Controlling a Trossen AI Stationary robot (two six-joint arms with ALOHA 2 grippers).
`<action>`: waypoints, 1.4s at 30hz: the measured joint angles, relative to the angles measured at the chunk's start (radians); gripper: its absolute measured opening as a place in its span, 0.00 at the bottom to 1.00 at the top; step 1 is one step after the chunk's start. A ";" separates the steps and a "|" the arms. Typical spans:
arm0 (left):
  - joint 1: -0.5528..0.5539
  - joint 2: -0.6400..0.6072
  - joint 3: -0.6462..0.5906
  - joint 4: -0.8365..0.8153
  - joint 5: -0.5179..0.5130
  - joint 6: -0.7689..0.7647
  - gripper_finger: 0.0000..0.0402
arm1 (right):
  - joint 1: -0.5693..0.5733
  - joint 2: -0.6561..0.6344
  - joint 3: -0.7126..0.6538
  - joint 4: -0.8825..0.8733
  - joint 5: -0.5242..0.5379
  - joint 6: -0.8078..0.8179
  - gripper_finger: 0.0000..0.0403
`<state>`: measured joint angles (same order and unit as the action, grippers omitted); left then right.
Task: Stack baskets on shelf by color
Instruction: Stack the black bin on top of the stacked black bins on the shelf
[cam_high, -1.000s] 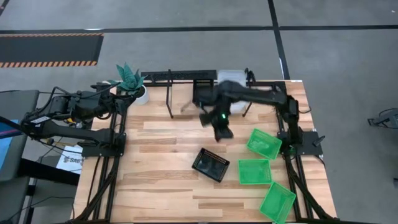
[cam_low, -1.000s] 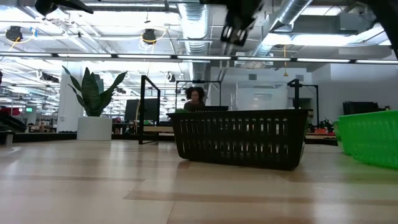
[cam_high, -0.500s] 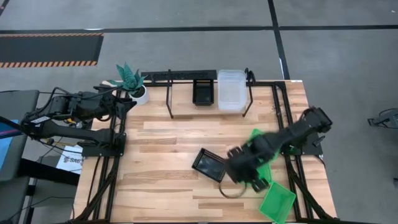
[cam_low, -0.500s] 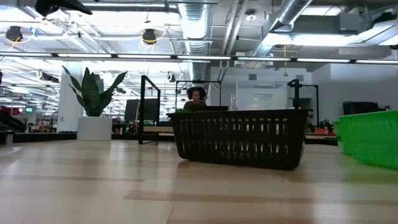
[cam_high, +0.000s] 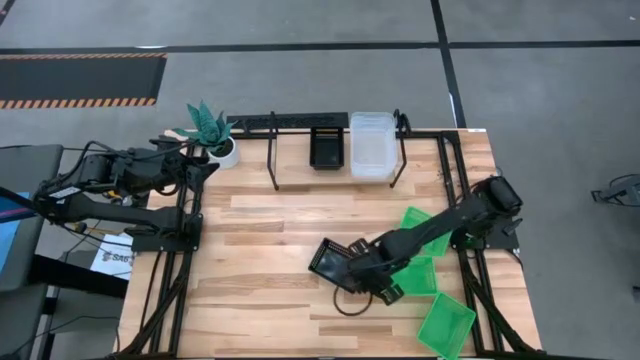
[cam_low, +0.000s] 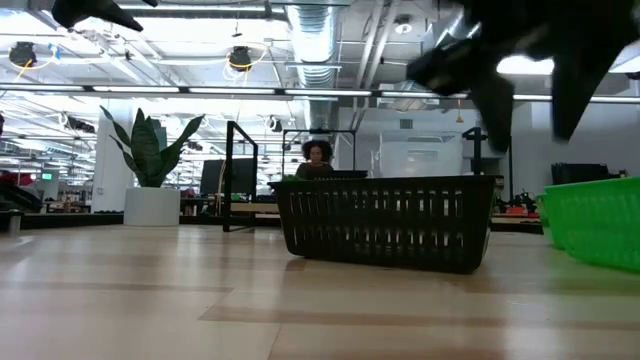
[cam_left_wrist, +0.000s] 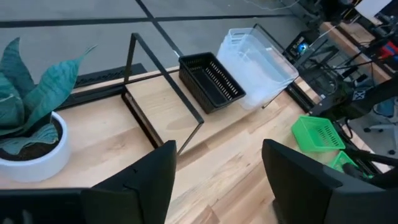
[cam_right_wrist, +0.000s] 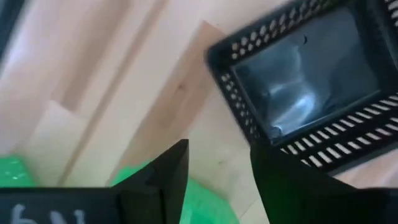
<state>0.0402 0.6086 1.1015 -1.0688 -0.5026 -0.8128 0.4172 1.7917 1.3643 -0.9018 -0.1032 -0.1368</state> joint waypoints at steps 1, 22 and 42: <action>0.000 0.000 0.000 -0.002 0.000 0.000 0.57 | -0.010 0.016 0.000 0.003 0.000 0.000 0.49; 0.000 0.000 0.000 -0.019 -0.001 -0.036 0.59 | -0.058 0.162 0.003 0.026 0.103 -0.084 0.19; 0.000 0.000 0.000 -0.019 -0.008 -0.047 0.59 | -0.472 -0.065 0.342 0.114 0.271 -0.158 0.03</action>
<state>0.0399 0.6090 1.1015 -1.0881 -0.5106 -0.8600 -0.0544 1.7263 1.7068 -0.7882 0.1677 -0.2951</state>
